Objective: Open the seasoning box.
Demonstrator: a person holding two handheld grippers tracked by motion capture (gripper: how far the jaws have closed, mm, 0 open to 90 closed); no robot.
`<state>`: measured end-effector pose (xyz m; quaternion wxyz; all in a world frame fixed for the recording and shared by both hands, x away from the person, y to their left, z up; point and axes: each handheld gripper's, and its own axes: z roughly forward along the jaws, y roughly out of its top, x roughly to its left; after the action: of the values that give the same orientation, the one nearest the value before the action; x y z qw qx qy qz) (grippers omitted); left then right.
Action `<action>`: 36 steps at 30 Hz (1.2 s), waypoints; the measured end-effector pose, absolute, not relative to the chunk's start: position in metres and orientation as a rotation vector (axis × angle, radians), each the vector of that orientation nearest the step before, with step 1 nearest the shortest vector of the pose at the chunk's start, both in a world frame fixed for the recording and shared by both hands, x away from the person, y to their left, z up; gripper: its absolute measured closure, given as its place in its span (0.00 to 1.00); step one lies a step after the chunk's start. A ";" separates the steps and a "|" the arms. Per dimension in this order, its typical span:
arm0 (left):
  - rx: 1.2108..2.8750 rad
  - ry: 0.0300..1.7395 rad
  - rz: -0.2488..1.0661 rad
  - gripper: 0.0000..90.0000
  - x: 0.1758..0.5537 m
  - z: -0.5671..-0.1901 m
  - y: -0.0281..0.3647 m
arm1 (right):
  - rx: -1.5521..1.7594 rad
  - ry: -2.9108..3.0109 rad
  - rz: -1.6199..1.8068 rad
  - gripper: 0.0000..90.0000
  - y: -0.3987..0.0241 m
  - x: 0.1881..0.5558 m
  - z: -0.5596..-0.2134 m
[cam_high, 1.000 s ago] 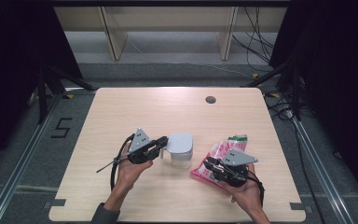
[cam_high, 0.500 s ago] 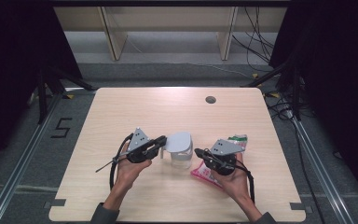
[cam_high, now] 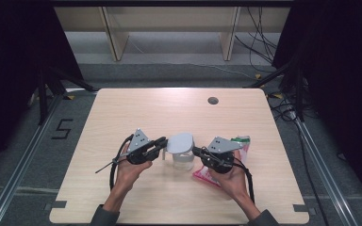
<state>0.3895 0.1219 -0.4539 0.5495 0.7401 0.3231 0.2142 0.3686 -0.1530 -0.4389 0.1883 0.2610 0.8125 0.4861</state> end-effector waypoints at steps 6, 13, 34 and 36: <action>1.744 0.748 0.511 0.76 0.387 -0.450 0.133 | 0.706 2.281 1.378 1.00 -0.150 0.370 -0.438; 1.819 0.747 0.489 0.54 0.374 -0.454 0.143 | 0.682 2.268 1.375 1.00 -0.148 0.371 -0.432; 1.843 0.820 0.499 0.39 0.344 -0.471 0.157 | 0.574 2.251 1.416 1.00 -0.107 0.370 -0.417; 1.837 0.820 0.500 0.39 0.344 -0.472 0.159 | 0.557 2.271 1.415 1.00 -0.103 0.370 -0.417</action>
<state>0.3439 0.1590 -0.4723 0.5092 0.7627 0.3404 0.2076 0.3697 -0.1031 -0.4166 0.2026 0.1997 0.8136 0.5070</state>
